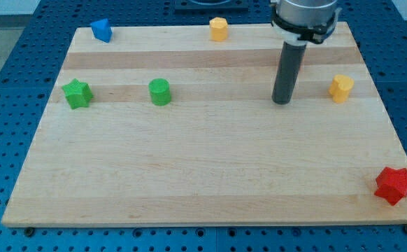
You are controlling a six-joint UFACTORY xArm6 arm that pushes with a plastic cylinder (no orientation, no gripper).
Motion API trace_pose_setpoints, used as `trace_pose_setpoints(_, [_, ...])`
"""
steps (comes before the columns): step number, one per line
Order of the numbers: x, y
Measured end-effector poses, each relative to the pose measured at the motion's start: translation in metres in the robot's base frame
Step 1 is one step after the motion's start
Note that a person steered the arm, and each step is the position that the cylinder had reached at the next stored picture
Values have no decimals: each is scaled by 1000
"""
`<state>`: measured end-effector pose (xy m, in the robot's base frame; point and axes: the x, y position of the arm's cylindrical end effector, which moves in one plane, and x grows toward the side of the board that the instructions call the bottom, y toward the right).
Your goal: Point at the red circle
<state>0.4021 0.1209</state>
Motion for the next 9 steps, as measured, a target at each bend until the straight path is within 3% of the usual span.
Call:
trace_pose_setpoints(2, [-22, 8])
trace_pose_setpoints(4, [-34, 71])
trace_pose_setpoints(6, [-75, 73])
trace_pose_setpoints(9, [-89, 72])
